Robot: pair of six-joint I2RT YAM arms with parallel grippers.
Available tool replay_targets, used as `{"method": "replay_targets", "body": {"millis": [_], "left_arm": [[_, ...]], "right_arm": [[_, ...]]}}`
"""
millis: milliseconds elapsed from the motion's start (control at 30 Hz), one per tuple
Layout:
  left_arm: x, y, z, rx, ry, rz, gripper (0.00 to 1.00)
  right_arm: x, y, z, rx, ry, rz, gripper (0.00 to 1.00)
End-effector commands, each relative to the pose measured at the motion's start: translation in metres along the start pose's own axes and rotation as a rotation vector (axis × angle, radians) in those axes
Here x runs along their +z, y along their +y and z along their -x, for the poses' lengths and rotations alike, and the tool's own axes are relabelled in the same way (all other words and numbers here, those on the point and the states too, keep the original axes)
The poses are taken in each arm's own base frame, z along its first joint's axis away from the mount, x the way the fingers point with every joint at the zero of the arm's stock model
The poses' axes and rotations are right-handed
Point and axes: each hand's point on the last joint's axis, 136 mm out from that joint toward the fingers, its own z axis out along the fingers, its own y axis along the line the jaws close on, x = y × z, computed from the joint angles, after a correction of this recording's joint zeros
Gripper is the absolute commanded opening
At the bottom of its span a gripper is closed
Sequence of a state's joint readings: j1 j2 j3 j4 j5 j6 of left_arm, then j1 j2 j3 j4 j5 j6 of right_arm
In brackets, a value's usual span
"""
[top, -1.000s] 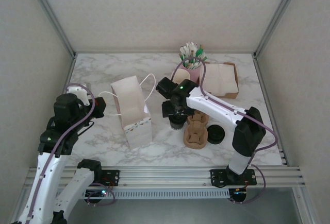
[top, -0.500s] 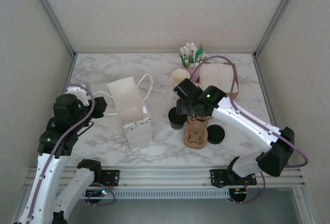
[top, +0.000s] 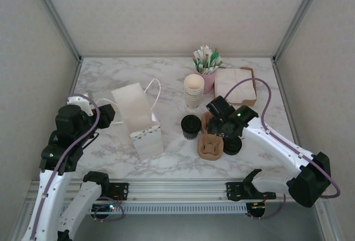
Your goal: Pack the takeout coffee
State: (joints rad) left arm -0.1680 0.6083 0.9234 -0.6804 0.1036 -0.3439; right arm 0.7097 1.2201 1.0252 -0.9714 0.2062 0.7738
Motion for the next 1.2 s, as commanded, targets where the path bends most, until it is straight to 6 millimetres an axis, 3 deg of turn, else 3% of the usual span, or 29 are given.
{"method": "replay_targets", "body": {"millis": [0, 300, 667, 1167], "left_arm": [[-0.001, 0.006, 0.003, -0.010, -0.029, 0.024, 0.49], [0.001, 0.007, 0.001, -0.013, -0.023, 0.024, 0.50], [0.003, 0.006, 0.000, -0.019, -0.013, 0.014, 0.50], [0.005, 0.007, -0.001, -0.022, -0.010, 0.017, 0.50]], "right_arm": [[0.007, 0.010, -0.002, -0.033, 0.028, 0.041, 0.51], [0.031, 0.013, -0.010, -0.124, 0.095, -0.036, 0.48], [0.046, 0.019, -0.009, -0.154, 0.115, -0.060, 0.47], [0.041, 0.032, -0.005, -0.132, 0.109, -0.023, 0.47]]}}
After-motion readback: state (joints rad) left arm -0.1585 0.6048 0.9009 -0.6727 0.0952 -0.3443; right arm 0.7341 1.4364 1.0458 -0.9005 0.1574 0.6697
